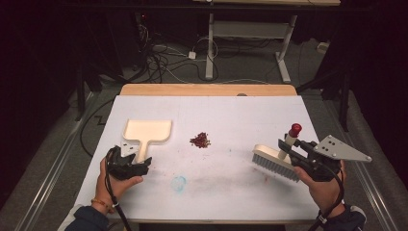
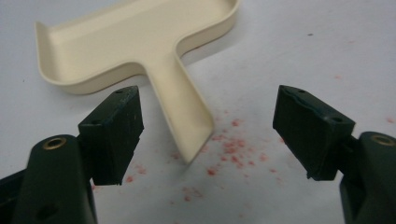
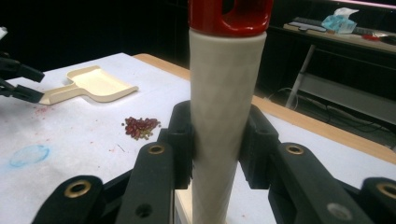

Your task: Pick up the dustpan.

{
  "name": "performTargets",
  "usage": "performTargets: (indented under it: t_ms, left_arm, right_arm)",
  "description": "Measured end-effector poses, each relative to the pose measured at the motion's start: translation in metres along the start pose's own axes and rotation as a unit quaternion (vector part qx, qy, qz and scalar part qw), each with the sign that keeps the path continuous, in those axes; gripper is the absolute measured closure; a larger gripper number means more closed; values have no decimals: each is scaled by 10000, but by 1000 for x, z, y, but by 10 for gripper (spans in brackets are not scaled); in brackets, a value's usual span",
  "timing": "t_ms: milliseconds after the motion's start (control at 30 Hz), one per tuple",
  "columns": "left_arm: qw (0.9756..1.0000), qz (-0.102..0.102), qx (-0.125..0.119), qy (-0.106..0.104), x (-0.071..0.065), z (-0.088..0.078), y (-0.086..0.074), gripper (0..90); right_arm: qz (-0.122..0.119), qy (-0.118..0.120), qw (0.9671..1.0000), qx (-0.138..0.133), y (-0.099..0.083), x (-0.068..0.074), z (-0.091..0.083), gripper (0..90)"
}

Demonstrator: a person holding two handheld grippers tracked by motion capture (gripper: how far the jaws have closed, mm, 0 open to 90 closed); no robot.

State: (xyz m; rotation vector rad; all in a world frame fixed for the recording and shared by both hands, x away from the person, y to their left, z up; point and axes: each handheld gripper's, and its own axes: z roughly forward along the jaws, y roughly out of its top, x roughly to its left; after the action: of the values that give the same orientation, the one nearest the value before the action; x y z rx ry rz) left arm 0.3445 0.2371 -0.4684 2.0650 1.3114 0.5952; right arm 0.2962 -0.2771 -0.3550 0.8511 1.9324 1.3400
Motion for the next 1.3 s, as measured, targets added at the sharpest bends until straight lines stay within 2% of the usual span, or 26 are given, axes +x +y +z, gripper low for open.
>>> performTargets:
  t_ms: [100,200,267,467,533,567,633,767,867,1067,1100,1200,1300]
  left_arm:
    - [9996,-254,145,-55,9,12,4,248]
    - [9986,-395,328,-119,15,25,9,254]
    - [9971,-563,507,-44,19,34,13,271]
    - [9954,-691,659,73,22,48,26,308]
    - [9945,-765,713,54,24,49,29,352]
    - [9935,-866,731,47,26,50,30,396]
    - [9930,-904,753,74,27,50,31,455]
    - [9932,-881,752,118,29,51,32,556]
    - [9942,-755,756,84,29,50,32,628]
    - [9947,-669,773,73,29,50,32,635]
    - [9951,-578,795,87,29,49,34,635]
    - [9950,-506,851,107,29,48,35,637]
    - [9957,-349,847,147,29,41,38,638]
  right_arm:
    - [5,-4,10000,-2,0,-1,1,699]
    - [45,-13,10000,11,0,-1,0,699]
    - [59,-2,10000,-15,1,0,-1,699]
    - [-14,4,10000,-17,2,4,-1,698]
    - [10,34,10000,-13,1,4,0,698]
    - [-1,45,10000,-6,1,4,1,699]
    - [-14,42,10000,12,1,6,2,699]
    - [22,89,10000,26,1,6,2,699]
    - [96,173,9998,2,1,5,3,698]
    - [94,189,9998,43,-1,5,5,698]
    - [126,192,9997,54,-2,5,5,698]
    - [181,269,9995,57,-3,4,7,698]
    - [145,275,9995,102,-4,6,9,699]
